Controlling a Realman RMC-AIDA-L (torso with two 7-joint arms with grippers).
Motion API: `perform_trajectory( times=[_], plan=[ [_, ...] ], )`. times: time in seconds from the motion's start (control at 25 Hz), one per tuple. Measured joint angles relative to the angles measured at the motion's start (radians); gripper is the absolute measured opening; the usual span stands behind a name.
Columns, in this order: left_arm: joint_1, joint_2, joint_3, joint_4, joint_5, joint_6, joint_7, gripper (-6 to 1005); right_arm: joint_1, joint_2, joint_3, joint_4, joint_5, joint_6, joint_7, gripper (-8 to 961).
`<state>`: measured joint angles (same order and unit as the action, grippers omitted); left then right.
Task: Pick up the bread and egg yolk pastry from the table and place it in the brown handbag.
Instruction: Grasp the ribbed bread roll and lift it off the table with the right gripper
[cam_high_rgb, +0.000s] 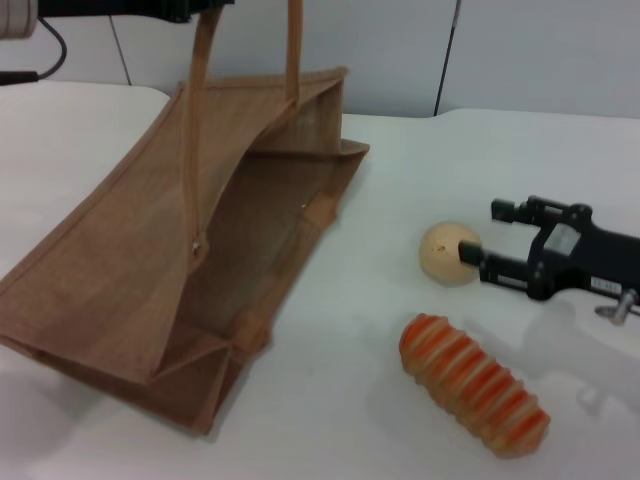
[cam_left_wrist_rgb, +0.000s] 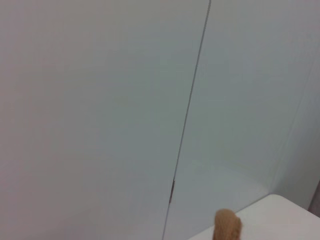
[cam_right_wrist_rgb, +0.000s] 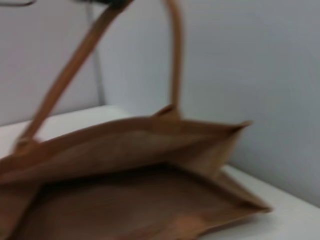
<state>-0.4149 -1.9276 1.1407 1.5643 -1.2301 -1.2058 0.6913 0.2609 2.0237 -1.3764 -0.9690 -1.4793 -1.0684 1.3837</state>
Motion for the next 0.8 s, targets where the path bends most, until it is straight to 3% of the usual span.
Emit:
perform_trajectory(
  times=[0.24,0.44,0.8],
  plan=[
    [0.004,-0.005,0.003,0.052,0.067,-0.001,-0.036,117,0.016,0.0,0.035,-0.11,-0.259,-0.146,0.224,722],
    [0.002,-0.035,0.0,0.097,0.169,-0.011,-0.055,116,0.07,0.001,0.038,-0.123,-0.441,-0.21,0.37,724],
    [0.006,-0.041,-0.004,0.101,0.178,-0.015,-0.056,116,0.116,0.001,0.038,-0.113,-0.548,-0.322,0.473,740]
  ],
)
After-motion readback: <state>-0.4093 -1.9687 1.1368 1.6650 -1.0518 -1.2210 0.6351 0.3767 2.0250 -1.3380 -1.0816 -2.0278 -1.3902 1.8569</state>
